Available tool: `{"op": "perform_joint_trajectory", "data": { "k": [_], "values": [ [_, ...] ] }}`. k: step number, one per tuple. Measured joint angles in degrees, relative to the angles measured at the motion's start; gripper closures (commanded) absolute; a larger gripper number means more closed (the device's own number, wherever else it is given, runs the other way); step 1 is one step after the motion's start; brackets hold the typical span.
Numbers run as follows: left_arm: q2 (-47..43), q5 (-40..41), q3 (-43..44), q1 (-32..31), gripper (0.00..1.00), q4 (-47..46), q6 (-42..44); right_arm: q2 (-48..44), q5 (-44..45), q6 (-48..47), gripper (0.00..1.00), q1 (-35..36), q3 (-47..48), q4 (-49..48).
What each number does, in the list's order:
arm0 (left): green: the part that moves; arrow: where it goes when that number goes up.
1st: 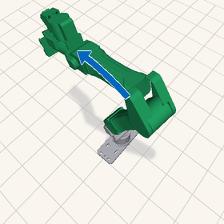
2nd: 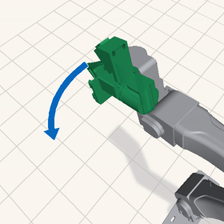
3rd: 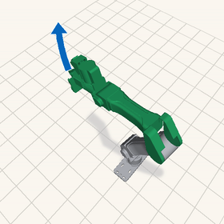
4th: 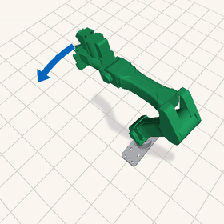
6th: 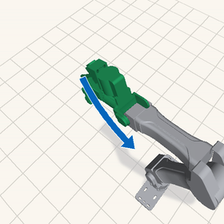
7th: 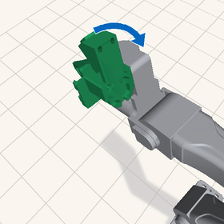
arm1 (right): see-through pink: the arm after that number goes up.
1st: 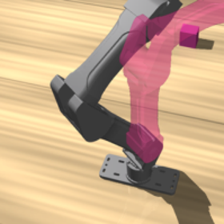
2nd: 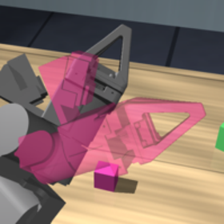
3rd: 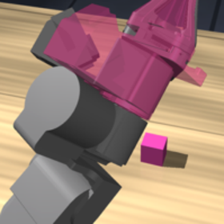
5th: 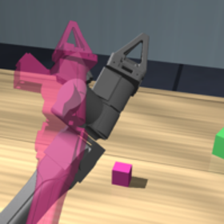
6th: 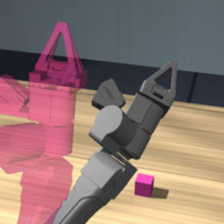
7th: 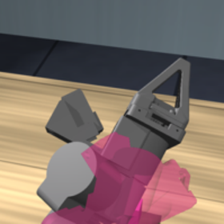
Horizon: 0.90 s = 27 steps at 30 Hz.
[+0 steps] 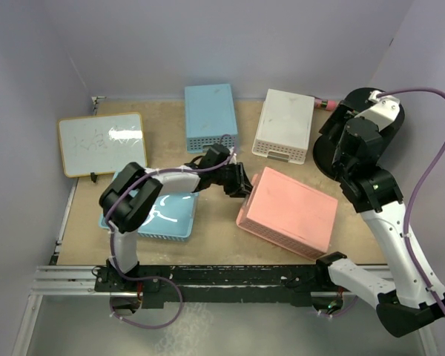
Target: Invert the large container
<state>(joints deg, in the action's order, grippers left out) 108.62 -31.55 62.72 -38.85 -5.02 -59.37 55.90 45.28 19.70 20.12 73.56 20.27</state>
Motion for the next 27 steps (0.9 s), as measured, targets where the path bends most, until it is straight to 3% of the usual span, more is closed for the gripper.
{"op": "perform_joint_trajectory", "data": {
  "k": [10, 18, 27],
  "values": [
    [14.1, 1.8, 17.1, -8.0, 0.69, -1.7, -1.0, 0.1, -0.1, 0.0, 0.18, 0.0, 0.0, 0.0],
    [24.3, 1.6, 31.6, -13.7, 0.42, -0.9, -1.2, 0.1, -0.9, 0.0, 0.17, 0.0, 0.0, 0.4],
    [21.1, 7.3, 32.7, -14.2, 0.35, 16.0, 11.1, 0.1, -1.4, 0.0, 0.17, 0.0, -0.1, 0.4]
  ]
}}
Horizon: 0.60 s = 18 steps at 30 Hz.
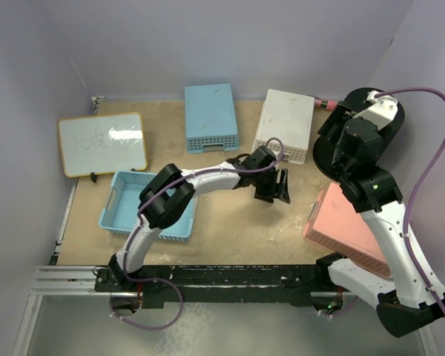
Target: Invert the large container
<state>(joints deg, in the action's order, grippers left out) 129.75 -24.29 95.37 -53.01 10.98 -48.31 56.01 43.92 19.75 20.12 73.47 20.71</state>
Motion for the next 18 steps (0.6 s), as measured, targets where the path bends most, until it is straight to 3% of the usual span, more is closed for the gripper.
{"op": "perform_joint_trajectory", "data": {
  "k": [5, 11, 18],
  "values": [
    [-9.5, 10.4, -1.1, 1.9, 0.34, 11.9, 8.6, 0.7, -0.2, 0.0, 0.17, 0.0, -0.4, 0.0],
    [-27.9, 26.6, -5.5, 2.5, 0.34, 22.7, 15.1, 2.2, -1.7, 0.4, 0.16, 0.0, -1.1, 0.0],
    [-43.9, 44.6, -18.3, 2.6, 0.33, 30.5, 17.9, 5.5, -5.6, 1.9, 0.16, 0.0, -1.8, 0.0]
  ]
}}
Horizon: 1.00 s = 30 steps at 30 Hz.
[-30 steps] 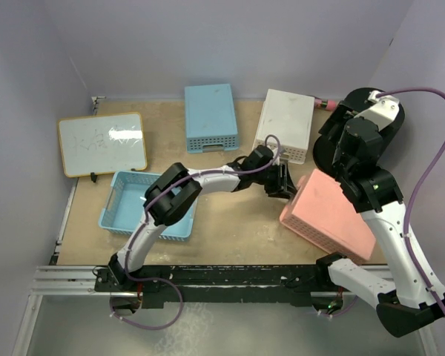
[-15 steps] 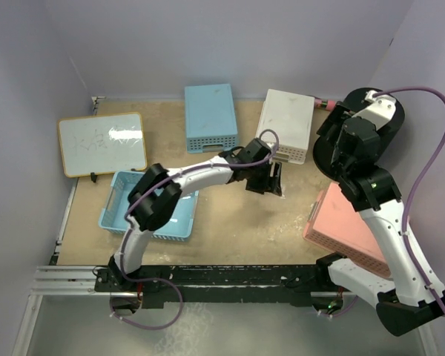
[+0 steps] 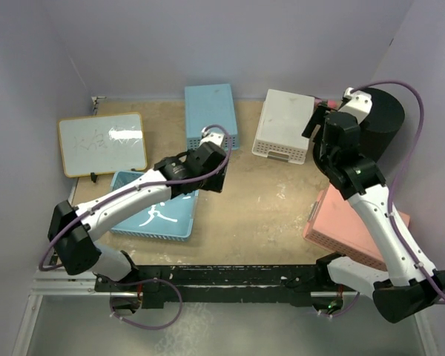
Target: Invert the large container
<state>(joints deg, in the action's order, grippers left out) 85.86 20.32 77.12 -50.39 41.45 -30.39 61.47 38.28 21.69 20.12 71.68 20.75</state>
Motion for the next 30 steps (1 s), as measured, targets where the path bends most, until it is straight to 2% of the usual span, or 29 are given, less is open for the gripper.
{"op": "perform_joint_trajectory", "data": {
  "k": [4, 8, 14, 23, 25, 28, 30],
  "values": [
    [-4.8, 4.1, -11.1, 0.6, 0.35, 0.2, 1.1, 2.0, -2.3, 1.0, 0.16, 0.0, 0.0, 0.0],
    [-5.5, 2.7, -17.8, 2.4, 0.42, -0.7, 0.1, 3.0, -3.9, 1.7, 0.16, 0.0, 0.0, 0.0],
    [-2.4, -2.0, -20.2, 3.4, 0.63, -5.2, -3.0, 3.1, -5.1, 2.3, 0.16, 0.0, 0.0, 0.0],
    [1.9, -7.6, -20.0, 3.4, 0.63, -8.7, -5.0, 3.1, -5.1, 2.4, 0.16, 0.0, 0.0, 0.0],
    [2.6, -8.0, -20.0, 3.4, 0.74, -9.1, -5.2, 3.0, -5.1, 2.4, 0.16, 0.0, 0.0, 0.0],
    [4.2, -8.3, -20.0, 3.4, 0.98, -9.2, -6.0, 3.0, -5.0, 2.4, 0.16, 0.0, -0.3, 0.0],
    [4.8, -8.6, -19.6, 3.2, 1.0, -8.9, -6.5, 3.0, -5.1, 2.4, 0.16, 0.0, -0.6, 0.0]
  ]
}}
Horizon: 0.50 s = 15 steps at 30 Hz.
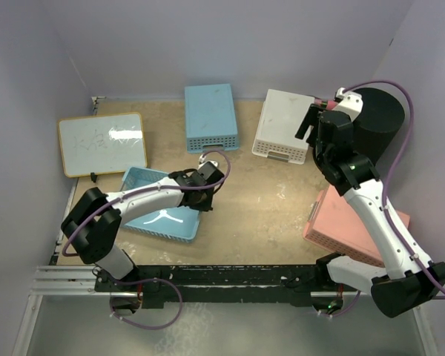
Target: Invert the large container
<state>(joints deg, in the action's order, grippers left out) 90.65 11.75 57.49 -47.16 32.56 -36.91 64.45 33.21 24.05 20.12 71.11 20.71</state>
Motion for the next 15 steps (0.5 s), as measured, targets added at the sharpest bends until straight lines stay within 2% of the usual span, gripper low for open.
{"op": "perform_joint_trajectory", "data": {
  "k": [6, 12, 15],
  "values": [
    [0.0, -3.5, 6.3, -0.5, 1.0, 3.9, -0.1, 0.0, 0.1, 0.0, 0.16, 0.0, -0.1, 0.0],
    [-0.9, -16.0, 17.4, -0.5, 1.0, 0.8, -2.8, -0.3, 2.0, -0.7, 0.16, 0.0, -0.1, 0.0],
    [-0.9, -24.1, 22.0, 0.3, 1.0, -3.7, -5.9, -1.0, 3.9, -1.4, 0.16, 0.0, -0.1, 0.0]
  ]
}}
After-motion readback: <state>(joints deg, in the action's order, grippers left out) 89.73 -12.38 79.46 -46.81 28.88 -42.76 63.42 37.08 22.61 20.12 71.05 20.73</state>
